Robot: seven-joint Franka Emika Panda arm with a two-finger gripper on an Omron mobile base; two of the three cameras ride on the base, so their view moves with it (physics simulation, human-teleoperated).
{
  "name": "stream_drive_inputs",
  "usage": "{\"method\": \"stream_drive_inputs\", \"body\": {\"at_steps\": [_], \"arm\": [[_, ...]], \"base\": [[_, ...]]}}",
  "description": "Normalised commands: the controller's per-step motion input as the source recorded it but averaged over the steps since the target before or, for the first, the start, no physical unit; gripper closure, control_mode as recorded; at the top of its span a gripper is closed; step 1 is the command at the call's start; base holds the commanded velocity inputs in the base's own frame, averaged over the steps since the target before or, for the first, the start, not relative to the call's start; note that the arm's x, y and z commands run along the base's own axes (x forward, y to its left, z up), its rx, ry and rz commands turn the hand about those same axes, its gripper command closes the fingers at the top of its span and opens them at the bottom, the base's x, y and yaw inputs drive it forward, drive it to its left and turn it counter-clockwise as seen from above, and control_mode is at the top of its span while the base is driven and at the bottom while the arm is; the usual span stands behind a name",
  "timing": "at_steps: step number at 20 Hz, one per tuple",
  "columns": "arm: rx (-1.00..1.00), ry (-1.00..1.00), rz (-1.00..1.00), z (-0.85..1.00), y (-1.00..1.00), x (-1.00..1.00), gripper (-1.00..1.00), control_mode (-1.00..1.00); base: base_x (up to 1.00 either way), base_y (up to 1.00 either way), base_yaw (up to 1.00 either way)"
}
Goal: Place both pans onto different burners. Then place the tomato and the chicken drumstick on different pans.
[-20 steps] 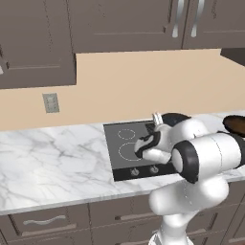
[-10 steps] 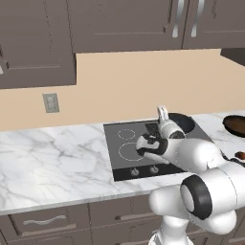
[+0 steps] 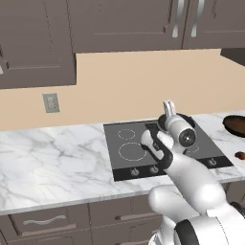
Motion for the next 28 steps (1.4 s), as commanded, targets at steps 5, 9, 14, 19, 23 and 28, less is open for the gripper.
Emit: {"method": "stream_drive_inputs", "body": {"at_steps": [5,9,14,19,23,28], "arm": [[-0.01,0.00,0.00,0.02,0.00,-0.18,-1.00,-1.00],[0.00,0.00,0.00,0.00,0.00,-0.03,-1.00,-1.00],[0.00,0.00,0.00,0.00,0.00,0.00,-1.00,1.00],[0.00,0.00,0.00,0.00,0.00,0.00,-1.00,1.00],[0.00,0.00,0.00,0.00,0.00,0.00,-1.00,1.00],[0.00,0.00,0.00,0.00,0.00,0.00,-1.00,1.00]], "base": [[0.00,0.00,0.00],[0.00,0.00,0.00],[-0.04,-0.01,0.00],[-0.52,-0.19,0.01],[-0.49,-0.21,0.06],[-0.06,-0.38,0.04]]}}
